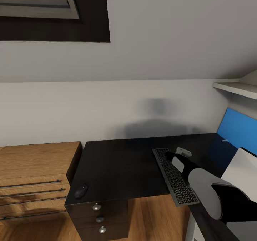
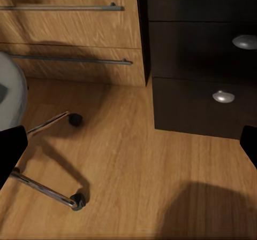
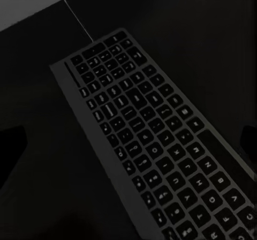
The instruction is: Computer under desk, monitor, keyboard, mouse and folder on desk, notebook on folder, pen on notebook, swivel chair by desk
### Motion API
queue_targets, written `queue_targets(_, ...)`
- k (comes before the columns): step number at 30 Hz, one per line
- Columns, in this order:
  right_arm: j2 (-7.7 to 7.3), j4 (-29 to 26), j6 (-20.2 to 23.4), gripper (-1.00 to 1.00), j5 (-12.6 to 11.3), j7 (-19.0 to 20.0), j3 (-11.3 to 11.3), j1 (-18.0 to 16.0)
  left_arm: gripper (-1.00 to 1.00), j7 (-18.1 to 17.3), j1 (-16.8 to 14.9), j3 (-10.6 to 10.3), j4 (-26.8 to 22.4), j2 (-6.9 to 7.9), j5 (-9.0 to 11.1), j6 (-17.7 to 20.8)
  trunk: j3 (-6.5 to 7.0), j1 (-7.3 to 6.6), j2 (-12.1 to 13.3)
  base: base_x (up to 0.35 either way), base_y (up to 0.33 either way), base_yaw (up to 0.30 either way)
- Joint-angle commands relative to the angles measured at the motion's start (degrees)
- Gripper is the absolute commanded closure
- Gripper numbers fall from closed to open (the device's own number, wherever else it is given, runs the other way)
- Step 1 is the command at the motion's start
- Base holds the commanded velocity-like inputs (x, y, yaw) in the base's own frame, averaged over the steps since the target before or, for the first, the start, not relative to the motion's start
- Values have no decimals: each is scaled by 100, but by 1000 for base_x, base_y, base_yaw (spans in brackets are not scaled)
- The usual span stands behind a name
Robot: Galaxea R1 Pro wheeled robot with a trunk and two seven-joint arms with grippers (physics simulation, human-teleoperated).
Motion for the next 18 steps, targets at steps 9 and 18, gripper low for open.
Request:
queue_targets(9, -137, -229, 116, -100, -73, -11, -45, 1, -100, 44, 25, 25, 1, -9, -72, -12, -13, 4, -13, 1, 0, 0)
queue_targets(18, -151, -257, 119, -100, -87, -9, -44, 1, -100, 36, 30, 25, 1, -12, -72, -12, -13, 4, -13, 182, 0, 0)
